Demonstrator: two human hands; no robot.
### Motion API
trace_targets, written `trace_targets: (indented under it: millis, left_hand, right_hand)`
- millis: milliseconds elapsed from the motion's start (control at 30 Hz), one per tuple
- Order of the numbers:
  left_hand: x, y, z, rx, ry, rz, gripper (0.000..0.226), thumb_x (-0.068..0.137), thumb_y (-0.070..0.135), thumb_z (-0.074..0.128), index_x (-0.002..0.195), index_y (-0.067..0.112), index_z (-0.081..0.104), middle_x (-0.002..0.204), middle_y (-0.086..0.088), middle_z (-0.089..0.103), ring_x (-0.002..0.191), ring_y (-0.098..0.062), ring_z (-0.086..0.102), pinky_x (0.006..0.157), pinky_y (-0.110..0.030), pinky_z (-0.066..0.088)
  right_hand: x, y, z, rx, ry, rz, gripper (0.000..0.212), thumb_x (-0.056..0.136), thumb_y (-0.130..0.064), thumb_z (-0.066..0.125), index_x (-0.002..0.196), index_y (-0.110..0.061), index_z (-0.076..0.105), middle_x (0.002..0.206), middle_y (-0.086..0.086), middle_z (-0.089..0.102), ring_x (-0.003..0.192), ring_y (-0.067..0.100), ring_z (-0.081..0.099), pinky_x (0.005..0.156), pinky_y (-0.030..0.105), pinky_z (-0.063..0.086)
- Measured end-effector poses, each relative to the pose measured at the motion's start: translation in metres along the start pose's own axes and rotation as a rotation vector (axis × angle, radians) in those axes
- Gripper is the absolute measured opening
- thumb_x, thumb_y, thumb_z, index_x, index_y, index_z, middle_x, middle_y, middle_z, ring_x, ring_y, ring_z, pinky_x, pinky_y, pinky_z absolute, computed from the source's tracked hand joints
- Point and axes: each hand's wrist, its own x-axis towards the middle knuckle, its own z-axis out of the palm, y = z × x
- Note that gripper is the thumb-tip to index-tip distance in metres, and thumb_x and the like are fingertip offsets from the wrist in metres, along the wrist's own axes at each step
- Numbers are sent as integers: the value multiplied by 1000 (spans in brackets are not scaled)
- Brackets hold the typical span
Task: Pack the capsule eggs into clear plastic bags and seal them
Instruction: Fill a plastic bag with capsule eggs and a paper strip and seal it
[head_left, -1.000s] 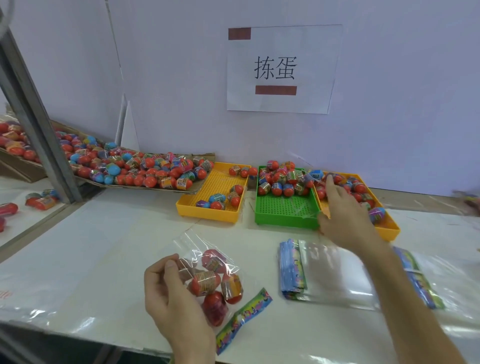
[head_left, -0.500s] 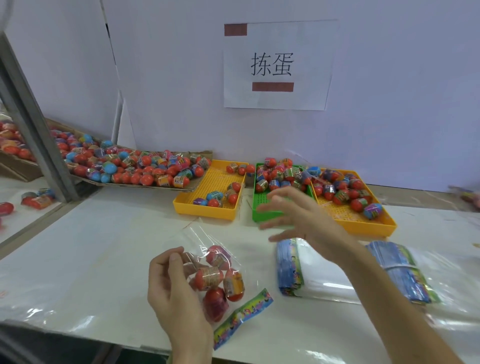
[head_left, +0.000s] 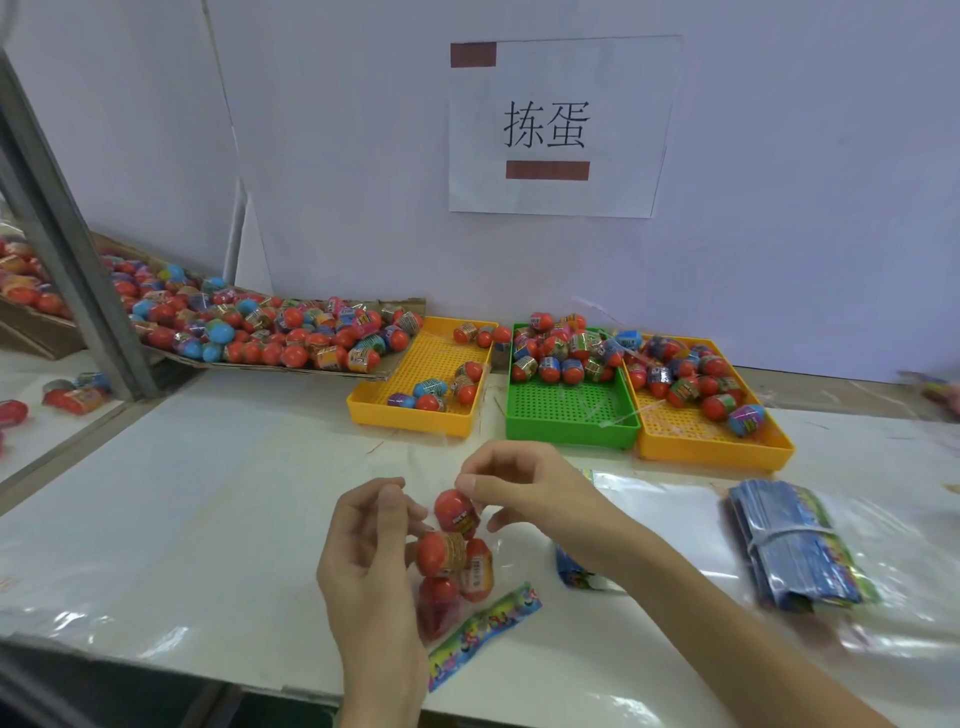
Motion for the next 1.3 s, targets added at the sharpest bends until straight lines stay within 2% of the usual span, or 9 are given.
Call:
trace_targets:
  millis: [200, 300, 400, 633, 700, 800, 967, 1200, 1300]
  left_hand:
    - [6, -1, -2, 30, -159, -134, 45, 64, 66, 68, 100, 39, 68, 98, 8, 71, 100, -21, 69, 90, -60, 56]
    - [6, -2, -3, 33, -211, -158, 38, 67, 49, 75, 102, 36, 71, 103, 2, 73, 95, -18, 72, 68, -36, 62]
    - [7, -4, -6, -15, -145, -149, 30, 71, 40, 73, 99, 28, 75, 98, -2, 75, 92, -18, 72, 63, -24, 58]
    - [6, -5, -5, -35, -26, -132, 27, 67, 38, 78, 91, 28, 69, 94, -2, 76, 89, -18, 74, 80, -44, 59]
    - [6, -4, -5, -51, -40, -131, 28, 64, 48, 76, 83, 29, 69, 93, -1, 77, 84, -13, 74, 72, -38, 61]
    - [6, -3, -6, -68, -76, -134, 43, 65, 56, 71, 91, 21, 70, 97, -1, 77, 88, -15, 74, 63, -27, 61]
    - [6, -6, -4, -15, -88, -66, 20, 69, 40, 74, 85, 27, 75, 94, 0, 76, 89, -11, 73, 61, -19, 57]
    - [5, -8, -3, 34, -63, -40, 32, 64, 50, 75, 85, 26, 76, 89, 3, 76, 89, -10, 73, 63, -22, 60]
    - [5, -10, -3, 82, -49, -49, 17, 72, 42, 73, 83, 28, 76, 87, 3, 76, 89, -12, 73, 64, -24, 61]
  right_hand:
    - [-1, -4, -9, 168, 48, -48, 13, 95, -3, 64, 83, -9, 65, 78, 5, 71, 70, 16, 66, 61, 26, 55]
    - [0, -4, -12, 215, 74, -73, 15, 95, -1, 62, 83, -10, 63, 76, 5, 69, 69, 16, 64, 59, 25, 53]
    - [1, -3, -13, 206, 105, -77, 15, 95, -2, 62, 83, -11, 62, 75, 4, 67, 70, 16, 63, 62, 26, 54]
    - [0, -1, -8, 128, 65, -107, 7, 94, -6, 67, 90, -12, 68, 78, 3, 68, 72, 15, 63, 65, 26, 54]
    - [0, -1, -9, 117, 98, -112, 8, 93, -7, 68, 87, -12, 70, 76, 3, 68, 70, 15, 64, 65, 26, 55]
    - [1, -1, -11, 146, 127, -105, 7, 93, -7, 69, 88, -10, 69, 74, 3, 68, 68, 15, 64, 66, 26, 55]
    - [2, -1, -12, 178, 150, -107, 11, 93, -6, 68, 85, -13, 70, 73, 3, 67, 67, 15, 62, 63, 24, 53]
    - [3, 0, -15, 205, 156, -109, 15, 92, -9, 70, 80, -18, 72, 73, 1, 65, 67, 16, 60, 62, 23, 51]
    - [3, 1, -15, 194, 149, -109, 13, 92, -10, 70, 81, -17, 73, 74, 2, 65, 68, 14, 60, 62, 23, 51]
